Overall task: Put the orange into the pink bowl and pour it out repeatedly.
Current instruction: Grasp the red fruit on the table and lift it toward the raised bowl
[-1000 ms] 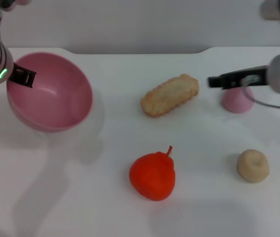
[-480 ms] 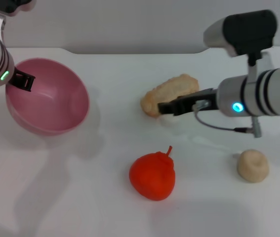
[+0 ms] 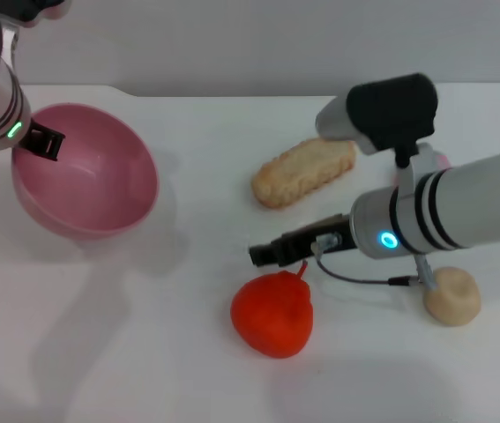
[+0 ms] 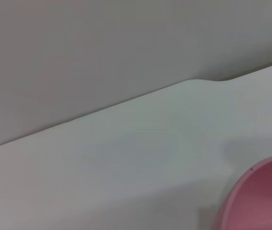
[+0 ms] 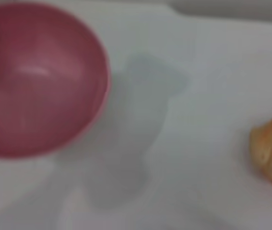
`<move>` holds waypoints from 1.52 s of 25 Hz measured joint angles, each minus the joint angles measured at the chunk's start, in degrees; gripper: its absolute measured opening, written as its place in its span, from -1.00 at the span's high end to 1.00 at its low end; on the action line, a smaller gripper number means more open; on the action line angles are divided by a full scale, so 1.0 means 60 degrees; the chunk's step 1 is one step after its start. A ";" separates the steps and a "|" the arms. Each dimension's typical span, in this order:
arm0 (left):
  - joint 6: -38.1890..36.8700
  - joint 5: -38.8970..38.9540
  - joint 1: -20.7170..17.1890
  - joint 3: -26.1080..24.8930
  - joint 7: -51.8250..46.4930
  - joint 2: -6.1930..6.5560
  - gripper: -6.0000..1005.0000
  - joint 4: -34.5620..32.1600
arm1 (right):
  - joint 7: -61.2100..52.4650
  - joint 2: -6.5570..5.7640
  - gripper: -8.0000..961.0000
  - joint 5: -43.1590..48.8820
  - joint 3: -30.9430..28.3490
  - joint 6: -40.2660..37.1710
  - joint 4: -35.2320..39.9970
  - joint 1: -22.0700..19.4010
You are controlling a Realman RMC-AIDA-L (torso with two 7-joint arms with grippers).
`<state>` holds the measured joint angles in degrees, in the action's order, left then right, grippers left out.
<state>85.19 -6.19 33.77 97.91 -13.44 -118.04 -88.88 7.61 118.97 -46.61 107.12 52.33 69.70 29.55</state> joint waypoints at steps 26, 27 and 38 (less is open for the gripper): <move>-0.0195 0.0058 0.0526 -0.0133 0.0118 -0.0029 0.90 0.0853 | 0.0253 -0.0009 -0.10 -0.0655 0.0308 0.0483 -0.0014 0.0327; -0.0195 0.0063 0.0526 -0.0133 0.0117 -0.0029 0.90 0.0854 | 0.0253 -0.0009 -0.10 -0.0655 0.0333 0.0563 0.0026 0.0319; -0.0210 0.0060 0.0567 -0.0133 0.0116 -0.0029 0.90 0.0956 | 0.0170 0.0015 -0.10 -0.0655 0.0396 0.0757 -0.0062 0.0166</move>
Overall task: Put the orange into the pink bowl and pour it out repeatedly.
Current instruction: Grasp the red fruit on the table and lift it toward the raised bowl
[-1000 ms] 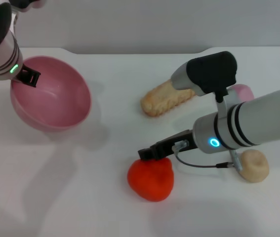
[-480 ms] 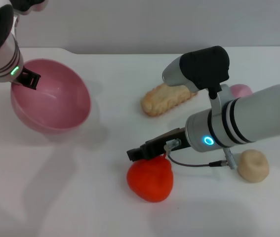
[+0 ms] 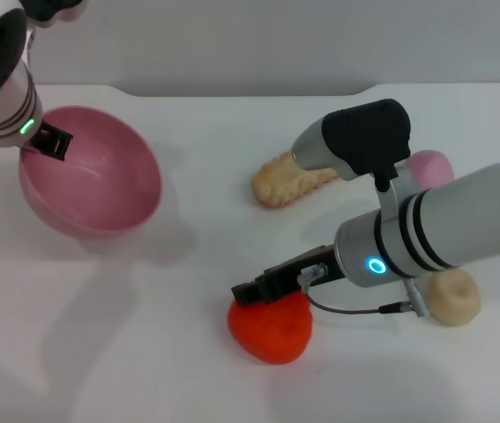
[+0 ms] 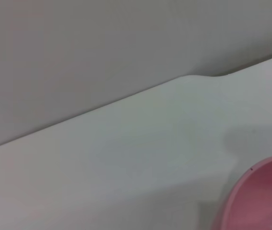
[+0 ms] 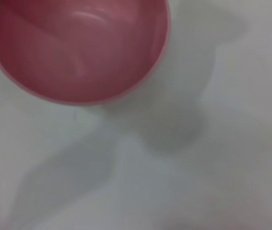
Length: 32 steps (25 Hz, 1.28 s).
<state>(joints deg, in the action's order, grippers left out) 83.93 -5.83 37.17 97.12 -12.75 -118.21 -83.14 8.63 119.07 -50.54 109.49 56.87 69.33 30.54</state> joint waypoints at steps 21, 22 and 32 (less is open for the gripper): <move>0.0090 -0.0056 0.0061 0.0091 0.0025 0.0001 0.90 -0.0084 | 0.0553 -0.0029 0.12 0.0103 0.0430 0.0081 -0.0234 0.0410; 0.0090 -0.0056 0.0061 0.0091 0.0025 0.0001 0.90 -0.0084 | 0.0557 -0.0033 0.32 0.0105 0.0423 0.0080 -0.0228 0.0409; 0.0050 -0.0051 0.0061 0.0089 0.0030 0.0001 0.90 -0.0089 | 0.0675 -0.0056 0.85 0.0312 0.0172 0.0122 0.0439 0.0209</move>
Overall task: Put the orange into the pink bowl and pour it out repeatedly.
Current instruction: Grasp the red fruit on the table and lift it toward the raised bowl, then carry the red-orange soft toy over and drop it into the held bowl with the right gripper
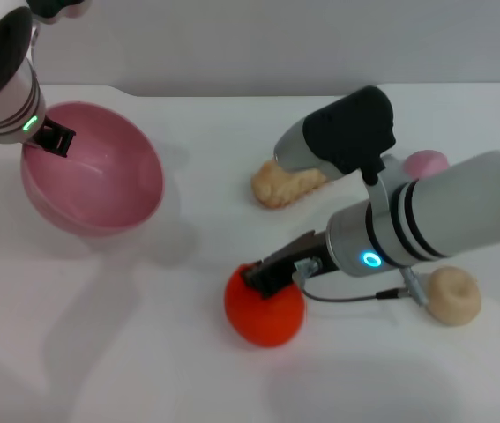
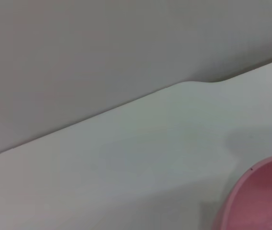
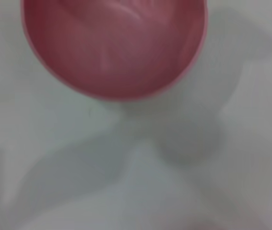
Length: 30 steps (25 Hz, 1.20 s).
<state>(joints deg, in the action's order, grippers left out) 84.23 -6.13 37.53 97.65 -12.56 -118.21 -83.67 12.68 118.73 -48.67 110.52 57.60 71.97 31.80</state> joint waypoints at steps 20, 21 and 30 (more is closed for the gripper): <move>-0.0023 0.0514 0.0115 0.0378 -0.0001 -0.0045 0.90 -0.0067 | -0.0063 0.0001 0.88 0.1416 -0.1592 0.0950 0.3775 -0.0353; -0.0042 0.0612 0.0129 0.0412 -0.0001 -0.0045 0.90 -0.0100 | -0.0064 0.0002 0.89 0.1467 -0.1684 0.0957 0.3858 -0.0318; -0.0228 0.1440 0.0509 0.0857 0.0029 -0.0076 0.90 -0.0320 | -0.0009 0.0005 0.87 0.1552 -0.1821 0.0720 0.3689 -0.0066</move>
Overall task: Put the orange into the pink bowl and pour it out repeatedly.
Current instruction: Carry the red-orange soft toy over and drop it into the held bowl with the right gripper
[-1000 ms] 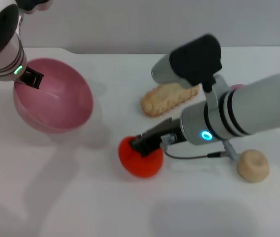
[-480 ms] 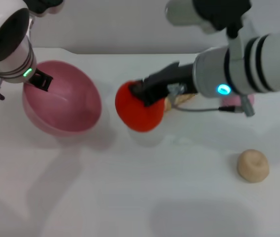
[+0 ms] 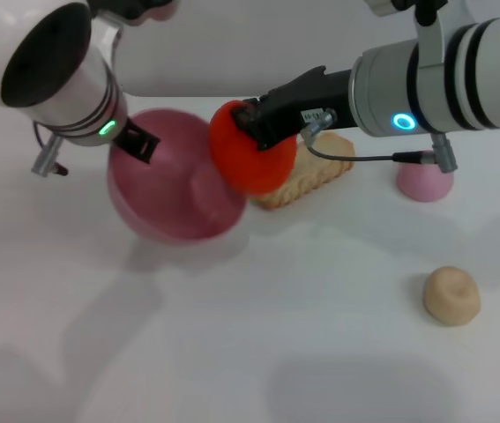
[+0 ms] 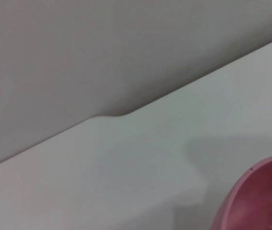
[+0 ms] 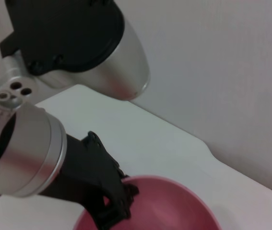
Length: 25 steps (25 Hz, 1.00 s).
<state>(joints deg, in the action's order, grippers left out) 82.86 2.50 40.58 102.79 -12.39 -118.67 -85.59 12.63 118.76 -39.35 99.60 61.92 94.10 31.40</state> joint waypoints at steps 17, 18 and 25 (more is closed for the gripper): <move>-0.0249 0.0322 0.0068 0.0105 0.0060 0.0001 0.90 -0.0076 | 0.0156 0.0029 0.80 0.0104 0.0220 -0.0789 -0.0531 0.0030; -0.0249 0.0322 0.0068 0.0105 0.0060 0.0001 0.90 -0.0076 | 0.0157 0.0028 0.73 0.0107 0.0202 -0.0829 -0.0565 0.0029; -0.0349 0.0664 0.0082 0.0214 0.0231 -0.0001 0.90 -0.0166 | -0.0224 0.0027 0.06 0.0608 -0.0789 -0.1075 -0.0579 -0.0490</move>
<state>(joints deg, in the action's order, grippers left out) 80.77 6.49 41.07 104.07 -11.00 -118.68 -86.59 11.28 118.92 -35.71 94.87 55.47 90.62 28.46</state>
